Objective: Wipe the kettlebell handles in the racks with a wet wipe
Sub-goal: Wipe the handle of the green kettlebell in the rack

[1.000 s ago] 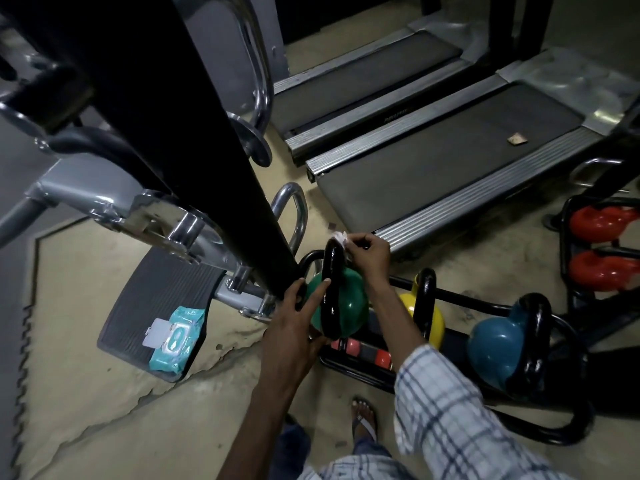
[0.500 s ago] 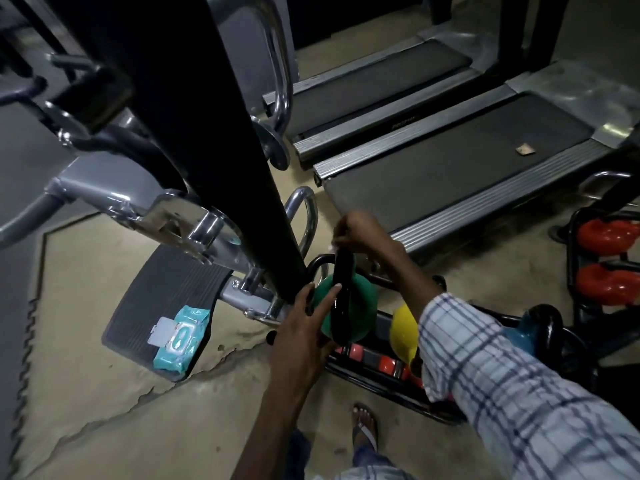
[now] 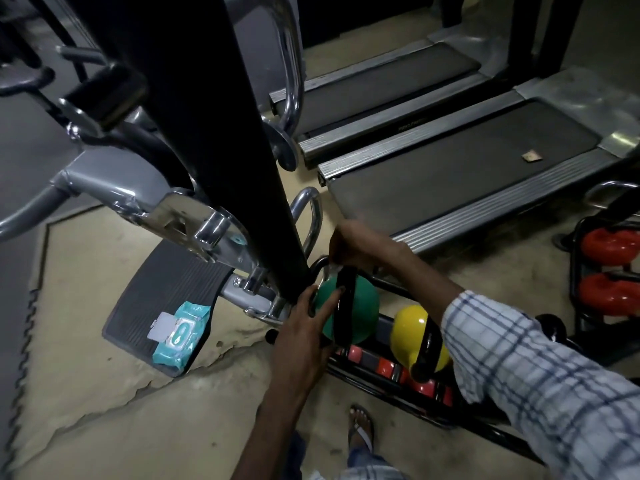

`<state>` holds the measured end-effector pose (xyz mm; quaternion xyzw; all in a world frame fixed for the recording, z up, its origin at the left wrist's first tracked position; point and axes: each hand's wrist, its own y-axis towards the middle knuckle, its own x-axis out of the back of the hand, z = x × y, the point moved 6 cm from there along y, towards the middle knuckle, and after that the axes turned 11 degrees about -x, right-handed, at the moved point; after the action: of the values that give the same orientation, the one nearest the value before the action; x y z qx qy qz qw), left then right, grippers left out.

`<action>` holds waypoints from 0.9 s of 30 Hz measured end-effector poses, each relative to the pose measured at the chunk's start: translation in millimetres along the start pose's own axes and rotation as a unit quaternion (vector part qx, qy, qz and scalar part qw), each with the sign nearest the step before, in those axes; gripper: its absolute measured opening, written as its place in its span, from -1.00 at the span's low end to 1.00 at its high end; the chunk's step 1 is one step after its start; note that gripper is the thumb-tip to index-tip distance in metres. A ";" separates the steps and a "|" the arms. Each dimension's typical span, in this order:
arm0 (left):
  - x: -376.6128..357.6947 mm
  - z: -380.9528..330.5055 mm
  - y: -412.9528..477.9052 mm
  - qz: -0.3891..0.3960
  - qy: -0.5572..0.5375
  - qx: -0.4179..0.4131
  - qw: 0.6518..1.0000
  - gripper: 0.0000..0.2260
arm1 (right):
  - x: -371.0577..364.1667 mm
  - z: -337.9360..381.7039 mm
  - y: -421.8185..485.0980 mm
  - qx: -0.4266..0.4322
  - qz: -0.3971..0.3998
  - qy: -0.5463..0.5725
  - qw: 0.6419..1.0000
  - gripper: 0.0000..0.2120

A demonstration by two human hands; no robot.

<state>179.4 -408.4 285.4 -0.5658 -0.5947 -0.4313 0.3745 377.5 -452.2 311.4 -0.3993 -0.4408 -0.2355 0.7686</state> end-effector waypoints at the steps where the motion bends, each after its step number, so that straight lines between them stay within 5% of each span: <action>1: 0.9 -1.0 0.4 -0.001 0.000 -0.001 1.000 0.02 | 8.4 -9.6 7.5 -0.028 -0.014 0.024 0.999 -0.80; 3: 2.2 -2.7 -0.1 -0.004 0.002 -0.003 1.000 0.01 | 20.0 -24.2 17.3 -0.065 -0.031 0.062 0.995 -0.76; 8: -3.3 1.1 -1.9 0.008 0.009 0.007 1.000 0.00 | -5.6 14.5 -6.0 0.026 0.073 -0.060 0.995 -0.81; 13: 1.8 -3.8 -1.7 0.000 0.009 0.003 1.000 0.03 | 17.4 -17.7 30.4 -0.071 0.023 -0.024 0.997 -0.76; 17: -2.2 -2.4 -3.1 0.010 0.014 0.010 1.000 0.02 | 4.6 0.8 6.5 -0.019 0.115 -0.064 0.991 -0.85; 20: -1.4 -2.4 -1.0 0.010 0.017 0.008 1.000 -0.02 | 0.8 8.9 11.6 0.011 0.108 -0.059 0.992 -0.86; 27: 1.8 -4.3 -2.3 0.004 0.006 0.007 1.000 0.05 | -18.3 -70.1 38.7 -0.104 0.072 0.283 0.951 -0.78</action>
<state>176.8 -411.8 288.3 -0.5630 -0.5931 -0.4287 0.3841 430.3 -487.6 259.3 -0.4248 -0.1482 -0.3277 0.8307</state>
